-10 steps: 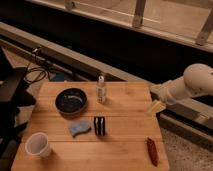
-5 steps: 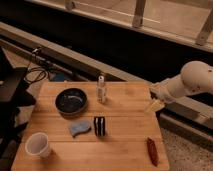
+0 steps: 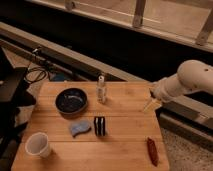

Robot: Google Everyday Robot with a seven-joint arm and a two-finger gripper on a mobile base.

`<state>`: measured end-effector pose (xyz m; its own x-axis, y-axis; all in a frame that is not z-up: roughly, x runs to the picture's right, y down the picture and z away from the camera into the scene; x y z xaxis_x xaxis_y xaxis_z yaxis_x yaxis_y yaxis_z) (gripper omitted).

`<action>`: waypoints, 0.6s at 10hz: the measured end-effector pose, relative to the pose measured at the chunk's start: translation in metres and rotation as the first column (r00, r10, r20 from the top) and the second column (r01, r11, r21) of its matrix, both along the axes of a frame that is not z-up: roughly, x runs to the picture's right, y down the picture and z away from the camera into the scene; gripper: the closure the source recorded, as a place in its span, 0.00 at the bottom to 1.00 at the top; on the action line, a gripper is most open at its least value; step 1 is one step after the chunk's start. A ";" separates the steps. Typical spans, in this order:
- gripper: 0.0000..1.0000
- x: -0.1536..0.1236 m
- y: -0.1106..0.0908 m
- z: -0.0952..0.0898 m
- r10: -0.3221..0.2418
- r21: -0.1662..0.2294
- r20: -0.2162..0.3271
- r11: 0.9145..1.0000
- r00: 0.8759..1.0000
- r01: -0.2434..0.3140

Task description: Knock the eraser over

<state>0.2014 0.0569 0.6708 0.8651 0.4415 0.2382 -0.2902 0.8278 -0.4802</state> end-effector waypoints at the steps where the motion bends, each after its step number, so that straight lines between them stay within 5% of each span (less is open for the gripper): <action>1: 0.53 -0.006 0.004 0.001 -0.005 -0.005 0.013 1.000 1.000 0.006; 6: 0.98 -0.072 0.036 0.012 -0.023 -0.063 0.143 0.997 0.989 0.032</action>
<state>0.1293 0.0932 0.6833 0.8365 0.4364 0.3314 -0.1923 0.8001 -0.5682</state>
